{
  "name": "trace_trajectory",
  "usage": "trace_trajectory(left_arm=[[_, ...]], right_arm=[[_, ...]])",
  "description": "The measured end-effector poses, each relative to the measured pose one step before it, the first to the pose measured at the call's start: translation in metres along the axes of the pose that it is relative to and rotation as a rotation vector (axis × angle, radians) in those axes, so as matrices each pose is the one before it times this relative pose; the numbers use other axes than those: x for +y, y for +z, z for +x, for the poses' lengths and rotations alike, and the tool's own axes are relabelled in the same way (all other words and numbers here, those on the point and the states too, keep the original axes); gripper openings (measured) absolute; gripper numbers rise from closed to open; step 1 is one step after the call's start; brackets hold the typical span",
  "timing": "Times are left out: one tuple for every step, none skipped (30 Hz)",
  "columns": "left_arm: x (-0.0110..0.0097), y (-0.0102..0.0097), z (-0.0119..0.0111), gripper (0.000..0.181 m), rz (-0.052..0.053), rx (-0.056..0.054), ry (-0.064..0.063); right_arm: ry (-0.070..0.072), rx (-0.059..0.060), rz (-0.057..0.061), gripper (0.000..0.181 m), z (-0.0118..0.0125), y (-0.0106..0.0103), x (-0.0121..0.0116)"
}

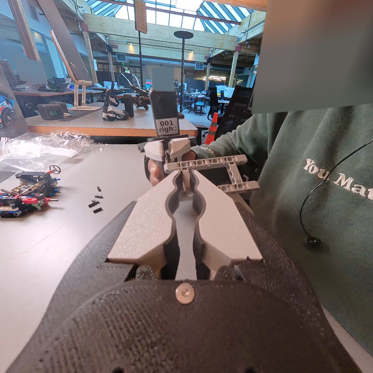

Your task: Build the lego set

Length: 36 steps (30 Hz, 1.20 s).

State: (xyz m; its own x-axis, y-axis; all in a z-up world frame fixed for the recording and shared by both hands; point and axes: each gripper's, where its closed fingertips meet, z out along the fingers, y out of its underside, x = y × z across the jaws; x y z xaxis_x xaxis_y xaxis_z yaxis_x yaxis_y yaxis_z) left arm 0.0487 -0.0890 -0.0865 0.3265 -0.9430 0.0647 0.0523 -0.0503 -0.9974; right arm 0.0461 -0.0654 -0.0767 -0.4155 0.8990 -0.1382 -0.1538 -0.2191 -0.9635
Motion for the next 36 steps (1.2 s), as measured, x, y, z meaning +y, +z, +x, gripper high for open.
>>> trace_trajectory(left_arm=[[0.00031, -0.00018, 0.00040, 0.005, -0.0036, 0.0028, 0.0018], [-0.00098, 0.00025, 0.00081, 0.005, 0.0048, 0.0052, -0.0014], [-0.00004, 0.00087, 0.00089, 0.005, -0.0035, 0.0046, 0.0039], [0.00036, 0.00069, 0.00049, 0.005, -0.0076, -0.0005, 0.0089], [0.00029, 0.00001, 0.00019, 0.005, -0.0041, -0.0003, 0.0027], [0.00062, -0.00054, -0.00012, 0.005, -0.0031, -0.0006, 0.0004], [0.00100, -0.00057, 0.00041, 0.005, -0.0049, 0.0012, 0.0014], [0.00182, -0.00026, 0.00103, 0.005, -0.0120, 0.0042, 0.0039], [0.00281, 0.00028, 0.00029, 0.005, -0.0213, -0.0015, 0.0102], [0.00436, 0.00067, -0.00061, 0.005, -0.0346, -0.0068, 0.0159], [0.00499, 0.00065, -0.00066, 0.005, -0.0404, -0.0067, 0.0204], [0.00291, 0.00075, 0.00061, 0.005, -0.0242, 0.0030, 0.0107], [0.00274, 0.00094, 0.00096, 0.005, -0.0212, 0.0053, 0.0085], [0.00446, 0.00125, 0.00050, 0.005, -0.0285, 0.0004, 0.0103], [0.00493, 0.00175, 0.00063, 0.005, -0.0288, 0.0018, 0.0075], [0.00376, 0.00164, 0.00115, 0.005, -0.0174, 0.0055, 0.0028], [0.00164, 0.00101, 0.00144, 0.005, -0.0061, 0.0080, 0.0016], [0.00086, 0.00082, 0.00151, 0.005, -0.0071, 0.0070, 0.0043], [0.00173, 0.00105, 0.00093, 0.005, -0.0132, 0.0021, 0.0068], [0.00227, 0.00121, 0.00124, 0.005, -0.0130, 0.0048, 0.0038], [0.00191, 0.00109, 0.00061, 0.005, -0.0080, 0.0028, 0.0005], [0.00195, 0.00074, -0.00051, 0.005, -0.0100, -0.0014, 0.0000], [0.00218, 0.00044, -0.00053, 0.005, -0.0113, -0.0010, 0.0015], [0.00261, 0.00062, 0.00069, 0.005, -0.0147, 0.0069, 0.0002], [0.00254, 0.00109, 0.00148, 0.005, -0.0130, 0.0094, 0.0010], [0.00077, 0.00248, 0.00267, 0.005, -0.0039, 0.0149, -0.0005], [0.00419, 0.00245, 0.00303, 0.006, -0.0276, 0.0146, 0.0047], [0.00219, 0.00048, -0.00091, 0.005, -0.0068, -0.0069, 0.0019], [0.00081, -0.00057, -0.00167, 0.005, -0.0007, -0.0043, -0.0075], [0.00013, -0.00086, -0.00117, 0.005, 0.0010, -0.0037, -0.0002], [-0.00098, -0.00082, -0.00030, 0.005, 0.0077, 0.0011, -0.0016], [-0.00119, -0.00055, -0.00007, 0.005, 0.0076, 0.0008, -0.0012], [-0.00033, -0.00013, 0.00073, 0.005, 0.0022, 0.0040, 0.0010], [-0.00005, 0.00030, 0.00119, 0.006, 0.0012, 0.0053, 0.0018], [-0.00022, 0.00027, 0.00041, 0.006, 0.0018, 0.0010, 0.0011], [-0.00041, -0.00025, -0.00127, 0.006, -0.0002, -0.0076, 0.0009]], right_arm=[[-0.0200, 0.0049, -0.0148, 0.004, 0.00014, 0.00013, 0.00105], [-0.0089, -0.0027, -0.0136, 0.004, -0.00062, -0.00019, 0.00093], [0.0117, -0.0100, 0.0055, 0.004, -0.00119, -0.00055, -0.00140], [0.0123, -0.0069, 0.0053, 0.004, -0.00079, -0.00019, -0.00100], [-0.0079, 0.0021, -0.0064, 0.004, -0.00016, -0.00002, 0.00050], [-0.0110, 0.0067, -0.0116, 0.004, 0.00037, 0.00046, 0.00103], [-0.0023, 0.0012, -0.0153, 0.004, -0.00027, 0.00062, 0.00151], [-0.0057, -0.0042, -0.0248, 0.003, -0.00079, 0.00030, 0.00246], [-0.0041, -0.0071, -0.0334, 0.003, -0.00067, -0.00047, 0.00290], [-0.0253, 0.0031, -0.0488, 0.003, 0.00074, -0.00108, 0.00374], [-0.0338, 0.0086, -0.0656, 0.003, 0.00076, -0.00096, 0.00486], [-0.0329, 0.0037, -0.0581, 0.003, -0.00047, -0.00072, 0.00343], [-0.0192, 0.0013, -0.0412, 0.003, -0.00103, -0.00012, 0.00277], [-0.0069, -0.0010, -0.0470, 0.003, -0.00051, -0.00042, 0.00521], [-0.0057, -0.0012, -0.0414, 0.003, -0.00041, 0.00001, 0.00631], [0.0058, -0.0079, -0.0287, 0.003, -0.00100, 0.00011, 0.00512], [0.0207, -0.0153, -0.0063, 0.003, -0.00156, -0.00007, 0.00201], [0.0225, -0.0183, -0.0050, 0.003, -0.00171, -0.00026, 0.00142], [0.0096, -0.0112, -0.0137, 0.003, -0.00101, 0.00001, 0.00246], [0.0020, -0.0104, -0.0157, 0.003, -0.00118, 0.00025, 0.00298], [0.0099, -0.0115, -0.0098, 0.003, -0.00063, 0.00011, 0.00251], [0.0144, -0.0077, -0.0064, 0.003, 0.00042, 0.00021, 0.00219], [0.0096, 0.0005, -0.0072, 0.003, 0.00114, 0.00057, 0.00223], [0.0023, -0.0021, -0.0136, 0.003, 0.00000, 0.00099, 0.00246], [-0.0044, -0.0020, -0.0162, 0.003, -0.00101, 0.00115, 0.00242], [-0.0036, -0.0098, -0.0098, 0.003, -0.00271, 0.00248, 0.00138], [-0.0045, -0.0169, -0.0288, 0.003, -0.00376, 0.00354, 0.00437], [-0.0072, 0.0107, -0.0127, 0.003, 0.00163, 0.00070, 0.00305], [0.0106, 0.0044, -0.0041, 0.003, 0.00176, 0.00041, 0.00144], [0.0018, 0.0069, 0.0031, 0.003, 0.00164, 0.00047, -0.00017], [-0.0033, 0.0013, 0.0091, 0.003, 0.00021, 0.00006, -0.00115], [0.0066, -0.0008, 0.0135, 0.003, 0.00014, -0.00027, -0.00174], [0.0169, -0.0081, 0.0078, 0.003, -0.00057, 0.00028, -0.00044], [0.0220, -0.0168, 0.0050, 0.003, -0.00140, 0.00040, 0.00033], [0.0220, -0.0177, 0.0116, 0.003, -0.00098, -0.00009, -0.00033], [0.0182, -0.0115, 0.0209, 0.003, 0.00040, -0.00068, -0.00148]])
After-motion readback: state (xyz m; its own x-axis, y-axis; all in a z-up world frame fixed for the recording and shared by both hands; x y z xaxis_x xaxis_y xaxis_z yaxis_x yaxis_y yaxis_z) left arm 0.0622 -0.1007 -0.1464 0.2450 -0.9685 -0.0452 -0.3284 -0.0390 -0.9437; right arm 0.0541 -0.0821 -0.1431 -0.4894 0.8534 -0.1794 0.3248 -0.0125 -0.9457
